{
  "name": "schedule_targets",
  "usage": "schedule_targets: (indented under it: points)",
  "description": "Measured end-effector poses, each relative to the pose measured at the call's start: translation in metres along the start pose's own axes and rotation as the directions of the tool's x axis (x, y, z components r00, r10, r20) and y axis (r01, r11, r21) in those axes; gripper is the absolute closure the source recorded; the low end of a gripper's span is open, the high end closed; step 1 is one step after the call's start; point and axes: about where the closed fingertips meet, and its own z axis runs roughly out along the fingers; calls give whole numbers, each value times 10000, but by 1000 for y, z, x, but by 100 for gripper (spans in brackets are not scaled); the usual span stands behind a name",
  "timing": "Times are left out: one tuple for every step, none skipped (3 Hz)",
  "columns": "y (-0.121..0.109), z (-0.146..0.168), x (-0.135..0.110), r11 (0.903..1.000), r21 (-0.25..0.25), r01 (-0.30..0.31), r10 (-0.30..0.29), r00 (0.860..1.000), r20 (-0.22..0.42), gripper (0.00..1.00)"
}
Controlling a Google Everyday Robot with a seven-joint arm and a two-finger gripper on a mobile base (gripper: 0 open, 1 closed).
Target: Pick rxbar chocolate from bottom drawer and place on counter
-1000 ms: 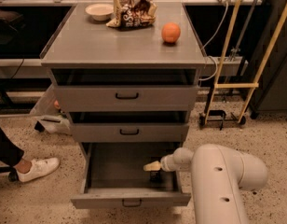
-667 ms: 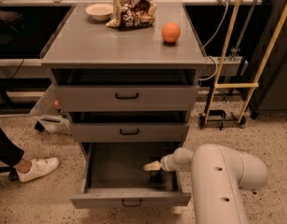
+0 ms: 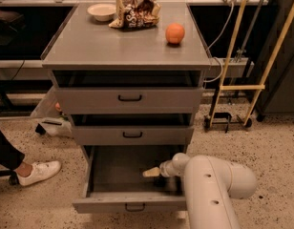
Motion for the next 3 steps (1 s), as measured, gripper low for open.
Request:
schedule_targets:
  points:
    - [3, 3, 4, 9992, 394, 75, -79, 9999, 99, 0]
    - [14, 12, 19, 9935, 1123, 189, -181, 9998, -81, 0]
    - [18, 27, 51, 9916, 1253, 318, -259, 9985, -488, 0]
